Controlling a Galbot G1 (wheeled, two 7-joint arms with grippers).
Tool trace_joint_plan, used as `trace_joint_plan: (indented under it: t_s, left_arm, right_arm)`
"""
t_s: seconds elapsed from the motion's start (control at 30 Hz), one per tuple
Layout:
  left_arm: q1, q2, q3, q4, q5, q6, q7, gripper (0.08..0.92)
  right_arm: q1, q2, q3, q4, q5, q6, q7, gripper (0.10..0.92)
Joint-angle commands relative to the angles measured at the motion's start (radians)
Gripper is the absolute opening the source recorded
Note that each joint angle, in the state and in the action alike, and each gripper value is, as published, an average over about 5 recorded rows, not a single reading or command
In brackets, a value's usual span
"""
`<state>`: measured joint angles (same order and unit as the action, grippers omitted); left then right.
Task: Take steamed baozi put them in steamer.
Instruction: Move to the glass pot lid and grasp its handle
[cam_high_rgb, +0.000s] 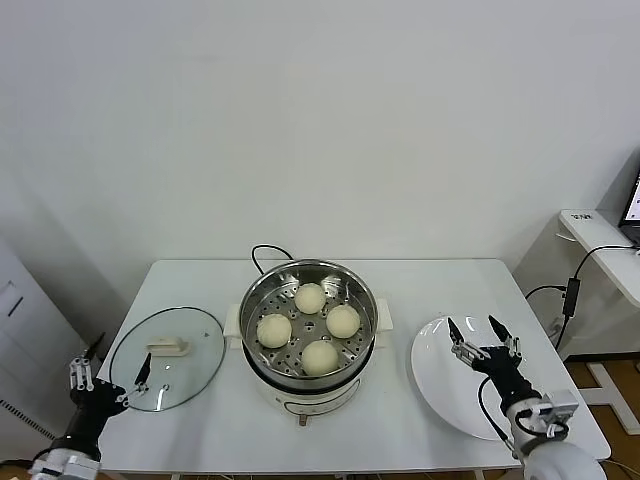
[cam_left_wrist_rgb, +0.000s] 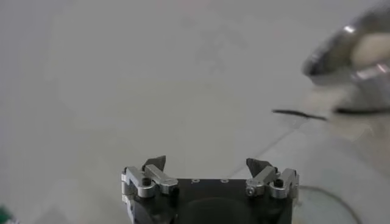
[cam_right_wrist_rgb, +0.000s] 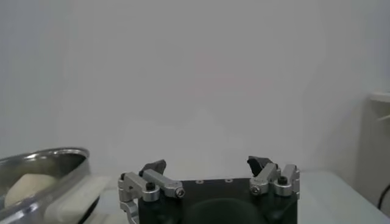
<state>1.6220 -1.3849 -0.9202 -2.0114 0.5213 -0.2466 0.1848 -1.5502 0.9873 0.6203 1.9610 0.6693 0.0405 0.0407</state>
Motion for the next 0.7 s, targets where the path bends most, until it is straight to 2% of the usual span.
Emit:
trace_joint_plan:
  t_s: [0.03,0.23,0.7]
  left_arm:
    - [-0.097,0.090,0.037,0.284,0.632,-0.272,-0.200,0.823]
    - [-0.210,0.092,0.075,0.383,0.792,-0.240,-0.260,0.823]
    - [-0.386,0.079,0.113,0.573,0.925,-0.124,-0.311,0.823]
  right_arm:
    - [-0.102,0.037,0.066,0.060,-0.048,-0.008,-0.016,0.823]
    - [-0.116,0.059,0.067,0.066,-0.070,-0.001,-0.018,0.823]
    - [-0.155,0.091,0.094,0.085,-0.092,0.010,-0.023,0.823]
